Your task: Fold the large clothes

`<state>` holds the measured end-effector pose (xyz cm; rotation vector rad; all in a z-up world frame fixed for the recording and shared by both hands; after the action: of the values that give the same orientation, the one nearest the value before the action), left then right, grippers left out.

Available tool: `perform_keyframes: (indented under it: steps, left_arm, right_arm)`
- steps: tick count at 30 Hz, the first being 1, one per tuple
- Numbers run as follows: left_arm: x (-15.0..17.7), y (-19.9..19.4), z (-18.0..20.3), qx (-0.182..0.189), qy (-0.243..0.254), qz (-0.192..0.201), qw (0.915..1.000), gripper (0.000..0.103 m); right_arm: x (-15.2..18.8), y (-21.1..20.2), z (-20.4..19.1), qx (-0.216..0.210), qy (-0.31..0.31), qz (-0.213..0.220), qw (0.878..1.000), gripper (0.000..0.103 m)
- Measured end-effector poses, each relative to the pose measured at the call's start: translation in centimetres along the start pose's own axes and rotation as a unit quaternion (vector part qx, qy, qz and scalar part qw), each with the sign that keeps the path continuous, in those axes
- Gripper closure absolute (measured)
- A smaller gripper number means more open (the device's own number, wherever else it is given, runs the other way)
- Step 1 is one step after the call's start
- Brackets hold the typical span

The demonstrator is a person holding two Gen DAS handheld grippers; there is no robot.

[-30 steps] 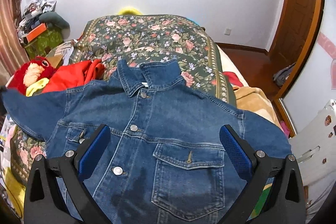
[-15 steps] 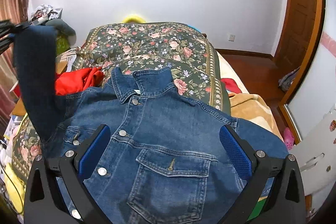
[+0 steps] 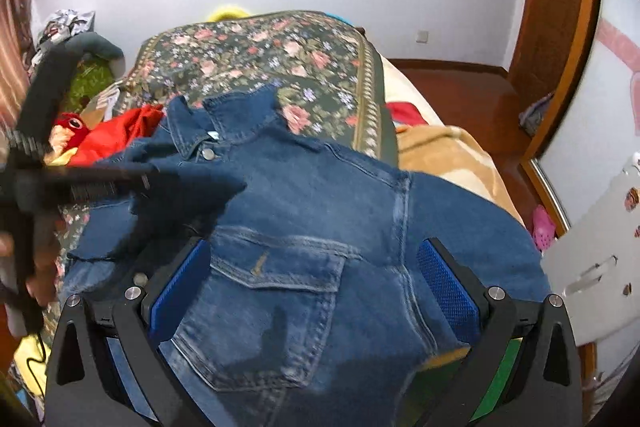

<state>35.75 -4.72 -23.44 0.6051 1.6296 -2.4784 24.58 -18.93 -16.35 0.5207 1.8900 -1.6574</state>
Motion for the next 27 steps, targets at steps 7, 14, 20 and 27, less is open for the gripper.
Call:
perform_keyframes:
  steps: [7,14,20,27]
  left_arm:
    - [4.7,-1.0,1.3,-0.003,0.014,-0.015,0.9998,0.049]
    - [6.7,-7.3,-3.8,-0.016,-0.029,0.056,0.9979,0.034]
    - [8.3,-9.7,-10.2,-0.071,-0.087,0.079,0.9905,0.033]
    - [10.7,-9.6,-15.3,-0.131,-0.116,0.073,0.9819,0.033]
  right_arm:
    - [0.5,-0.3,-0.2,-0.022,0.007,-0.021,1.000,0.000]
    - [-0.4,-0.2,-4.1,-0.032,-0.039,-0.024,0.998,0.000]
    - [-1.7,1.7,-9.8,-0.044,-0.114,-0.028,0.992,0.000]
    - [-0.9,6.6,-15.0,-0.007,-0.241,-0.066,0.968,0.000]
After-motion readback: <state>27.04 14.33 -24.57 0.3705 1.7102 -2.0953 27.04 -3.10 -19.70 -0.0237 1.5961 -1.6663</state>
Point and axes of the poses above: each gripper's, at about its wrist camera, not at the fingertips, and y roughly the way its jaws point, z to its right, x to its underside, the point moved 3 cm from there along y, roughly the way its jaws point, and after that the axes turned 3 degrees about x, right-handed, at the moved point
